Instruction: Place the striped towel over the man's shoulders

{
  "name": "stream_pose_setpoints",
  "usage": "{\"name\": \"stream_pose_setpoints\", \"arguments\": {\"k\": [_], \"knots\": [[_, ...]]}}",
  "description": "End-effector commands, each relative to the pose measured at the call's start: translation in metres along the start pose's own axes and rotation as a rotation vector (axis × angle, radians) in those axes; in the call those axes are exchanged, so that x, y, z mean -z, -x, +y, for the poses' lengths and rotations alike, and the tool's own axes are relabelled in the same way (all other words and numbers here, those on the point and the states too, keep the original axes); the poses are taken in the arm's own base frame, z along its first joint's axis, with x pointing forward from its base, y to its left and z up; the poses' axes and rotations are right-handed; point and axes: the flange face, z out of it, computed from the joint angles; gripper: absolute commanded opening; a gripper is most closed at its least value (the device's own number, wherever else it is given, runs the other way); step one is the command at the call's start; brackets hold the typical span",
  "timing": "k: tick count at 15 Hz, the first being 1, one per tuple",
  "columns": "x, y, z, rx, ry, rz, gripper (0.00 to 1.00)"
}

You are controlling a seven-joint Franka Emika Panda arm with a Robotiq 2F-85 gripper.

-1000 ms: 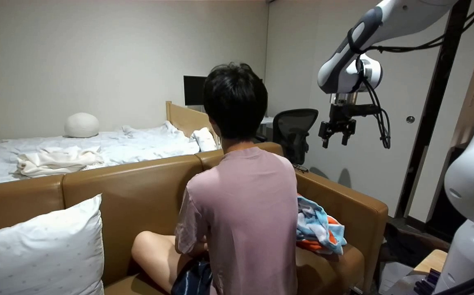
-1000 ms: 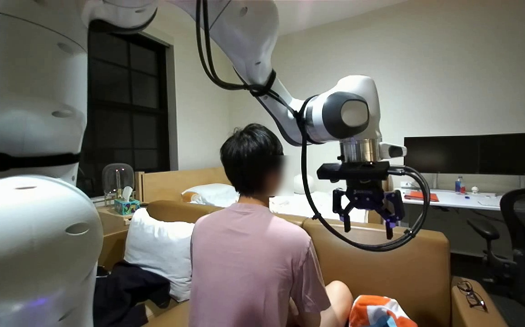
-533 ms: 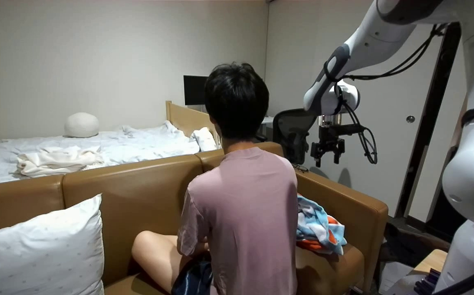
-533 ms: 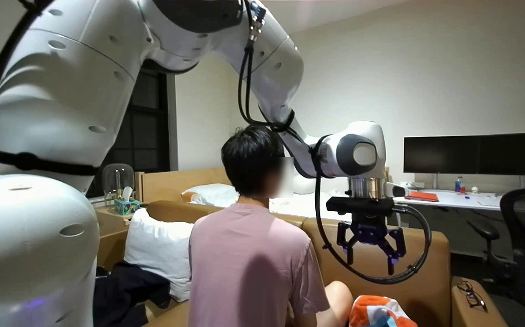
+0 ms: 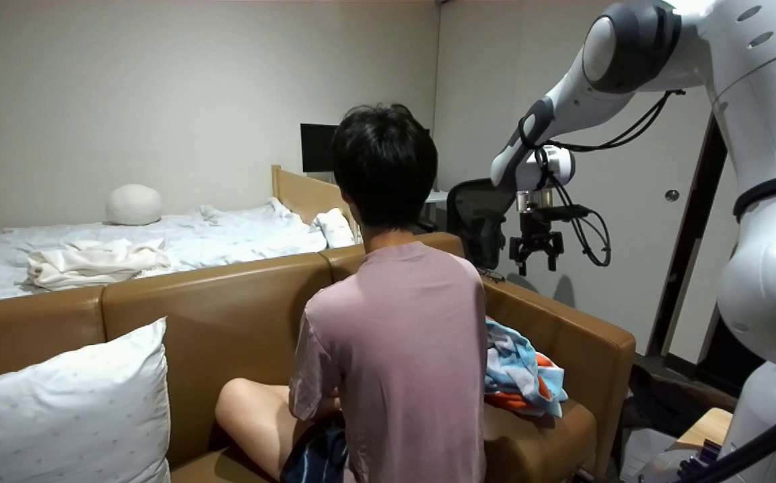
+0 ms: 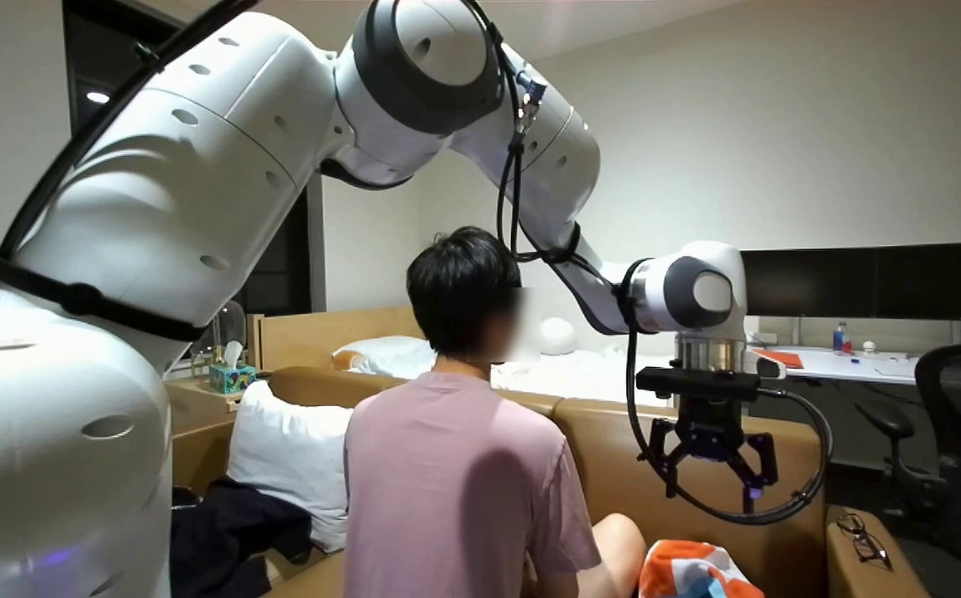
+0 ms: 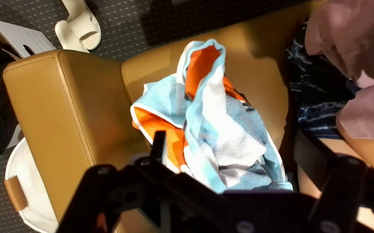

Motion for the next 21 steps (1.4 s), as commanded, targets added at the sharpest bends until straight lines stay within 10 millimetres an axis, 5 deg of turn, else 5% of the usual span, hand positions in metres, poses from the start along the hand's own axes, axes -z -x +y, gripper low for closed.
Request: {"name": "stream_pose_setpoints", "arguments": {"k": [1, 6, 15, 21], "knots": [[0.001, -0.001, 0.000, 0.000, 0.000, 0.000, 1.00], [-0.018, -0.020, -0.009, -0.010, 0.032, 0.177, 1.00], [-0.125, -0.065, -0.017, -0.049, 0.067, 0.094, 1.00], [-0.146, -0.086, 0.002, -0.052, 0.062, 0.009, 1.00]]}}
